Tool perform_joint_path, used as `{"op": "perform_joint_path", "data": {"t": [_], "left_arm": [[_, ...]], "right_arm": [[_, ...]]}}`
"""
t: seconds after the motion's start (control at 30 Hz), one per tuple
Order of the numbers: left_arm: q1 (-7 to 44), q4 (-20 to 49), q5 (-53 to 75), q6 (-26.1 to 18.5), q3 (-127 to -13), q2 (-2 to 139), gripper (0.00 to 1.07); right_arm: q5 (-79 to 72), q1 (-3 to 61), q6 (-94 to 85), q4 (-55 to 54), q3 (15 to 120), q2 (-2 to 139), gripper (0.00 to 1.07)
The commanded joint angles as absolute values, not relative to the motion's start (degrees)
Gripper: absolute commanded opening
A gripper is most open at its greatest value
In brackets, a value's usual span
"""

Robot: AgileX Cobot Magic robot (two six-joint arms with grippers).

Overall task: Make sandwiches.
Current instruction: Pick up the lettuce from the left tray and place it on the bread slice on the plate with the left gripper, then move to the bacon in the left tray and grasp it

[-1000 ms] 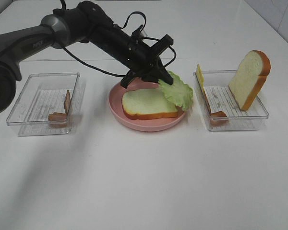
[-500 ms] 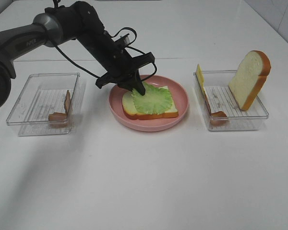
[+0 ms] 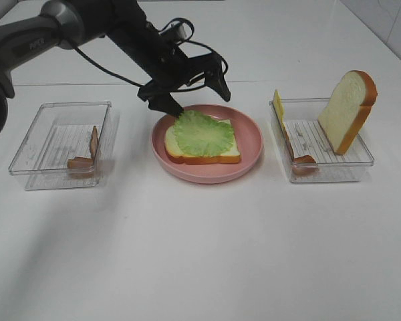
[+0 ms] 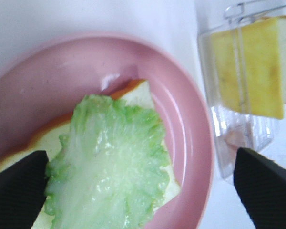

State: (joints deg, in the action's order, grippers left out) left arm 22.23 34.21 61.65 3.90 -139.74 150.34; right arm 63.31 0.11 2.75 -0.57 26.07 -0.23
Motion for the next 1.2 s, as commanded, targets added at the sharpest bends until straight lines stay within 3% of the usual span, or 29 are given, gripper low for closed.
{"op": "perform_joint_path", "data": {"t": [0.03, 0.1, 0.2, 0.27, 0.63, 0.93, 1.2], "left_arm": [[22.40, 33.29, 61.36, 3.90, -141.06, 148.05, 1.02], [22.40, 27.33, 64.23, 7.22, -144.61, 145.93, 1.01], [22.40, 25.84, 65.43, 8.37, -145.47, 145.53, 1.01], [22.40, 17.13, 74.54, 12.38, -151.09, 145.24, 1.01], [22.40, 11.69, 75.52, 12.55, -151.03, 140.60, 1.00], [22.40, 10.37, 75.52, 11.17, -131.26, 128.92, 0.99], [22.40, 1.83, 75.52, 11.23, -112.64, 117.11, 0.99]], "right_arm": [[63.08, -0.06, 2.98, -0.69, 26.01, -2.18, 0.99], [63.08, -0.06, 2.98, -0.69, 26.01, -2.18, 0.99], [63.08, -0.06, 2.98, -0.69, 26.01, -2.18, 0.99], [63.08, -0.06, 2.98, -0.69, 26.01, -2.18, 0.99], [63.08, -0.06, 2.98, -0.69, 26.01, -2.18, 0.99], [63.08, -0.06, 2.98, -0.69, 26.01, -2.18, 0.99], [63.08, -0.06, 2.98, -0.69, 26.01, -2.18, 0.99]]}}
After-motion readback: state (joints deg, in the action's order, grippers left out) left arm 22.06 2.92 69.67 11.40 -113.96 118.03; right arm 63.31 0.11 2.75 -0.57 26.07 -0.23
